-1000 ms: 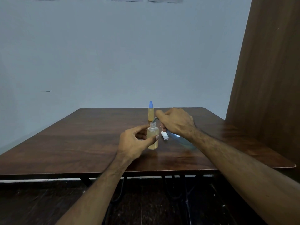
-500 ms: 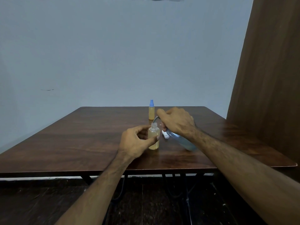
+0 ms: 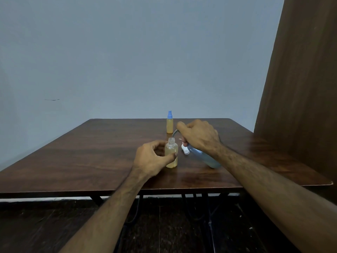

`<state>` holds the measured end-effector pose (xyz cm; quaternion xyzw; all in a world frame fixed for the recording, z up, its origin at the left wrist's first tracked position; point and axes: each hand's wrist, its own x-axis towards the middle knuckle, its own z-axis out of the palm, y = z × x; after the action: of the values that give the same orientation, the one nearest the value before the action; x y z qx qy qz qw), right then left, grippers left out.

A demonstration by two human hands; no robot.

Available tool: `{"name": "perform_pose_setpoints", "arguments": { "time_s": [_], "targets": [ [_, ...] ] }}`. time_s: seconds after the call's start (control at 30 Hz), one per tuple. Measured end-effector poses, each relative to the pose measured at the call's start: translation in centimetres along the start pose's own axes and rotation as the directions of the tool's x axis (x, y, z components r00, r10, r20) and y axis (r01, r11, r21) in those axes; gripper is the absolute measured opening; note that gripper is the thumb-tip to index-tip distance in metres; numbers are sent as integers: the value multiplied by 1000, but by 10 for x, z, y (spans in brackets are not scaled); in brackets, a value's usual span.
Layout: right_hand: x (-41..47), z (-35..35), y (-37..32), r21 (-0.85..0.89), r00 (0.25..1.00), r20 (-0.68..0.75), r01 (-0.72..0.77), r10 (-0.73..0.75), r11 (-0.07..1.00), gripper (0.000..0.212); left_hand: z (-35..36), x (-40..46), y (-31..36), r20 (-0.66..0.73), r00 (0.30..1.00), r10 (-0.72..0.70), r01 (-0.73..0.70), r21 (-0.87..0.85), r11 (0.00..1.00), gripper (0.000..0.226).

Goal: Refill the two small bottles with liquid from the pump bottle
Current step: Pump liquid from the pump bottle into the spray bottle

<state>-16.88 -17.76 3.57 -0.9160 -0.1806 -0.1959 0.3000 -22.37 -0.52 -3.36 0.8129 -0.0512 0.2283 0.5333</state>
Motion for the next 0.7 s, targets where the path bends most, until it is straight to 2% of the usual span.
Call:
{"name": "perform_pose_setpoints", "arguments": {
  "time_s": [0.37, 0.57, 0.7],
  "targets": [
    [-3, 0, -3, -3, 1000, 7, -1, 1, 1000, 63, 0, -1, 2, 7, 1000, -5, 5, -10, 1000, 29],
    [-1, 0, -3, 8, 1000, 6, -11, 11, 1000, 73, 0, -1, 2, 2, 1000, -1, 1, -19, 1000, 28],
    [0, 0, -1, 8, 999, 17, -30, 30, 1000, 72, -1, -2, 2, -3, 1000, 3, -3, -5, 1000, 28]
  ]
}}
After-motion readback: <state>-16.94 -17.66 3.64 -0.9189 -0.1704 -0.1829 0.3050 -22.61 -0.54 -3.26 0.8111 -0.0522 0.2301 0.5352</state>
